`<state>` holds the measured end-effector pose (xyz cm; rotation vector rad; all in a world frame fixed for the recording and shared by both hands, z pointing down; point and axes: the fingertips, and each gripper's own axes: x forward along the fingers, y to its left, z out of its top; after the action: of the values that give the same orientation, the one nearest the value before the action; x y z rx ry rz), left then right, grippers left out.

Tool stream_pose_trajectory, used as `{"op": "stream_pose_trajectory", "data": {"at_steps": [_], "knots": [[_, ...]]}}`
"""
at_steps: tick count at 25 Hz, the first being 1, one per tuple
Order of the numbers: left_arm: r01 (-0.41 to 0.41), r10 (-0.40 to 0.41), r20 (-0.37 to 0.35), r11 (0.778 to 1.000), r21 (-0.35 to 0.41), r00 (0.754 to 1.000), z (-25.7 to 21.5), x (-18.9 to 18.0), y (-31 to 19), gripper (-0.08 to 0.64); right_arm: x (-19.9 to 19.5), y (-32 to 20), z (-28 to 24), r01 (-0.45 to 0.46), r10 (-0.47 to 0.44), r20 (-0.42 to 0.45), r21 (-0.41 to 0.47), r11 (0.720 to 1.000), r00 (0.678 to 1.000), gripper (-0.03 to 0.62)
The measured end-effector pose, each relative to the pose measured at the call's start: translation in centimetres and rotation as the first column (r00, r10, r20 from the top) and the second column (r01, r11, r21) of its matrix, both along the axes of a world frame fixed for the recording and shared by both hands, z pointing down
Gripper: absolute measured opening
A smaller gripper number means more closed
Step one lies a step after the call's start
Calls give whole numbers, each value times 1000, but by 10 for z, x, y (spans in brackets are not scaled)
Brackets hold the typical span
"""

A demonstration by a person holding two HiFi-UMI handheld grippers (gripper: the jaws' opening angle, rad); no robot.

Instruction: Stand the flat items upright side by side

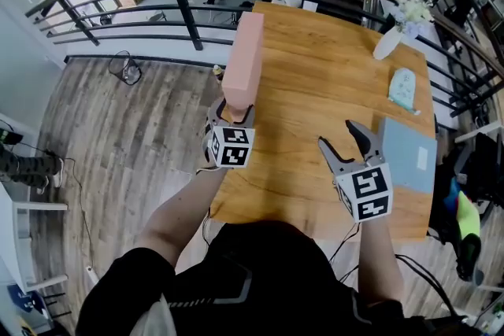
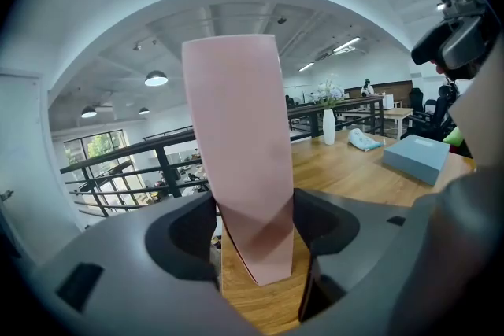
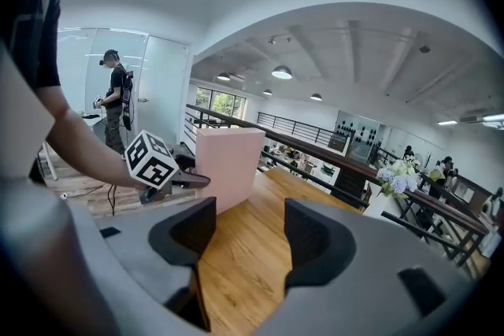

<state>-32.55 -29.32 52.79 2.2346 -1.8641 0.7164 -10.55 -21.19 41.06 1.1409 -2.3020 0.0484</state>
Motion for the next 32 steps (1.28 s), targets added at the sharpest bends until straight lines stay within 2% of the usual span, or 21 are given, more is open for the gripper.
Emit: {"op": "stream_pose_trajectory", "data": {"at_steps": [5,13,26,32], "knots": [[5,-5,0,1000,12,1000,-2,-15,-12,316,0,3,-3,-65,65,-4,23,998,998,250],[24,-24,-2,1000,14,1000,-2,-30,-30,314,5,15,8,-134,134,-24,-6,991,991,252],[84,-84,-7,996,-2,996,-1,-35,-23,308,19,32,16,-176,175,-58,-23,984,983,252],[74,-73,-57,997,7,996,-1,-30,-25,310,29,30,21,-174,172,-55,-33,984,984,252]]}}
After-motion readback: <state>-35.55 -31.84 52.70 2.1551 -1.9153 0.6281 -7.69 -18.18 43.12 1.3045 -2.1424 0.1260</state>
